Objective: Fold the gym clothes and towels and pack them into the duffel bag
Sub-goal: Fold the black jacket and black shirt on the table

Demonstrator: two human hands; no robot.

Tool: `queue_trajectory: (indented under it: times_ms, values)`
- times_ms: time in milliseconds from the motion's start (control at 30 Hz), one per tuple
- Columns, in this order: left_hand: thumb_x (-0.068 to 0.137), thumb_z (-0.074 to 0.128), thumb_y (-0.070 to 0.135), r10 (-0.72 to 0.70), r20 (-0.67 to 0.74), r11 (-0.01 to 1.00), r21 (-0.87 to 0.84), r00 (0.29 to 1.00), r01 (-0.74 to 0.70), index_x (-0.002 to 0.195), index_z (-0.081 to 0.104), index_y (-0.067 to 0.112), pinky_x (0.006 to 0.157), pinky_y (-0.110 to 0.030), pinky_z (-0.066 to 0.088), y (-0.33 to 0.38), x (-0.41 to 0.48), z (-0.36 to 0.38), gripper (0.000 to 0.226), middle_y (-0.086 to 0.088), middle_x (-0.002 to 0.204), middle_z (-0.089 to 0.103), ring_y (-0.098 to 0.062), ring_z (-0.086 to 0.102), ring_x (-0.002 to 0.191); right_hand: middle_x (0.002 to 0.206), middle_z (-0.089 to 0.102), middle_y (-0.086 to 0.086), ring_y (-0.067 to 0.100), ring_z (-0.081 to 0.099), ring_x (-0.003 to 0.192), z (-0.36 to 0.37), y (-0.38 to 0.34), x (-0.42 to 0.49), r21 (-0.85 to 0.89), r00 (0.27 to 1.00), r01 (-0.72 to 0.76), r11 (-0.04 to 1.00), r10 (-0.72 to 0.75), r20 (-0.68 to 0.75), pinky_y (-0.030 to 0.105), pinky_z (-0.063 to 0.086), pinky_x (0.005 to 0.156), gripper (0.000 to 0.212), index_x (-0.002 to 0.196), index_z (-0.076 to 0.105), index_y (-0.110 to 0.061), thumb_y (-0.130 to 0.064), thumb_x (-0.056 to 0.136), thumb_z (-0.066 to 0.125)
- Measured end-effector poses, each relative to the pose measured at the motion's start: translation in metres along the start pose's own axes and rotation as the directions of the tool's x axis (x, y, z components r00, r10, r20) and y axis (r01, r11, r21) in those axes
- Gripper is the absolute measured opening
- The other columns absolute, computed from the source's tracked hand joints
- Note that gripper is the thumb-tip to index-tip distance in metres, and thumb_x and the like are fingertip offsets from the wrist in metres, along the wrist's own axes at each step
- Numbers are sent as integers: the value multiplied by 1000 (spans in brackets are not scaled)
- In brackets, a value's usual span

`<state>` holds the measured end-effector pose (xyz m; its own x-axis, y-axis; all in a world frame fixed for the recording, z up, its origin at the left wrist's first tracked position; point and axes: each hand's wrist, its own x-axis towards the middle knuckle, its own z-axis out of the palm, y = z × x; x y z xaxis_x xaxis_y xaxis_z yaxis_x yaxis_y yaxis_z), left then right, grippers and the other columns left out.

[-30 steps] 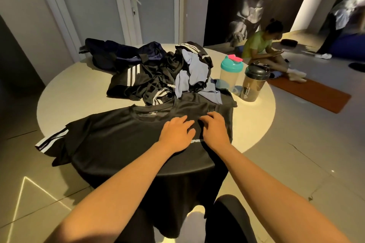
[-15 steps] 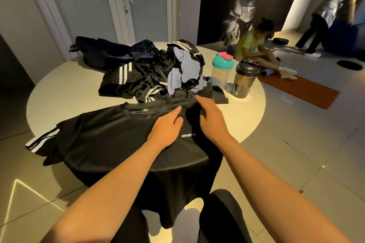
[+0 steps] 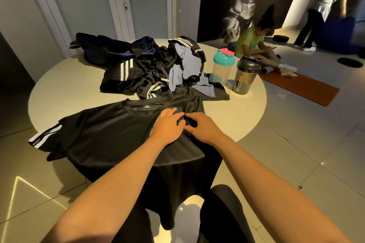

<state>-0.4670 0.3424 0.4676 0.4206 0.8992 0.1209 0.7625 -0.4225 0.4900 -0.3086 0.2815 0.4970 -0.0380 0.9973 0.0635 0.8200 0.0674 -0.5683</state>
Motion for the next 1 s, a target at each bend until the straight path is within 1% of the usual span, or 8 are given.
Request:
queue_trajectory:
  times_ms: [67, 167, 333, 567, 700, 800, 900, 1000]
  values:
    - [106, 42, 40, -20, -36, 999, -52, 999, 18, 149, 48, 18, 122, -37, 19, 0, 1, 2, 49, -3, 159, 35, -22, 17, 151, 139, 60, 7, 23, 52, 129, -4, -4, 0, 101, 994, 10, 995, 1, -109, 26, 36, 104, 41, 137, 60, -13, -20, 96, 61]
    - [103, 50, 36, -31, -127, 995, -103, 991, 18, 141, 54, 12, 114, -36, 31, -1, 0, 2, 45, -7, 143, 46, -26, 33, 140, 128, 61, 14, 31, 55, 120, 0, 1, 6, -22, 965, -63, 998, 55, -257, 37, 45, 99, 34, 128, 65, -11, -16, 96, 53]
    - [98, 55, 25, -5, -115, 996, -89, 993, -5, 136, 57, 22, 112, -40, 36, -1, -3, 0, 38, -5, 147, 39, -24, 27, 143, 161, 23, 10, 29, 14, 151, 15, 0, 10, -351, 980, -151, 924, 187, 71, 56, 13, 118, 54, 155, 29, -20, -40, 105, 34]
    - [108, 32, 34, -21, 136, 987, 159, 990, -1, 159, 26, 20, 125, -39, 7, 10, 27, 5, 52, -13, 167, 12, -29, 7, 155, 167, 7, 7, 25, -3, 154, -2, 12, 22, -425, 962, -221, 878, 268, 54, 60, -1, 118, 58, 158, 19, -18, -42, 106, 24]
    - [107, 43, 25, -23, 140, 996, -81, 990, 35, 154, 37, 12, 124, -33, 9, 18, 43, -1, 50, -14, 165, 20, -27, 14, 154, 154, 35, 12, 30, 24, 147, 3, 10, 26, -365, 986, -145, 920, 105, -127, 49, 23, 114, 44, 144, 43, -14, -33, 105, 35]
    - [102, 51, 12, 4, -69, 954, -300, 998, -24, 137, 59, 11, 121, -35, 25, 14, 36, -11, 37, -10, 150, 46, -24, 36, 143, 160, 28, 10, 28, 18, 150, 16, 17, 19, -311, 988, -154, 938, 145, -53, 51, 18, 118, 50, 153, 33, -17, -36, 106, 31]
    - [98, 54, 26, -16, -228, 1000, 22, 974, 21, 127, 65, 24, 111, -40, 32, 0, 19, -25, 31, -2, 136, 52, -25, 37, 130, 162, 25, 9, 27, 15, 151, 16, 22, 17, -315, 987, -158, 936, 142, -74, 51, 15, 120, 51, 155, 30, -19, -36, 107, 28]
    - [100, 41, 51, -218, -107, 914, 325, 970, 241, 140, 51, 34, 109, -45, 23, -19, -5, -36, 45, 1, 147, 40, -27, 28, 135, 143, 46, 12, 31, 33, 139, 15, 18, 21, -314, 977, -184, 931, 139, -160, 51, 28, 113, 43, 140, 48, -13, -31, 102, 38]
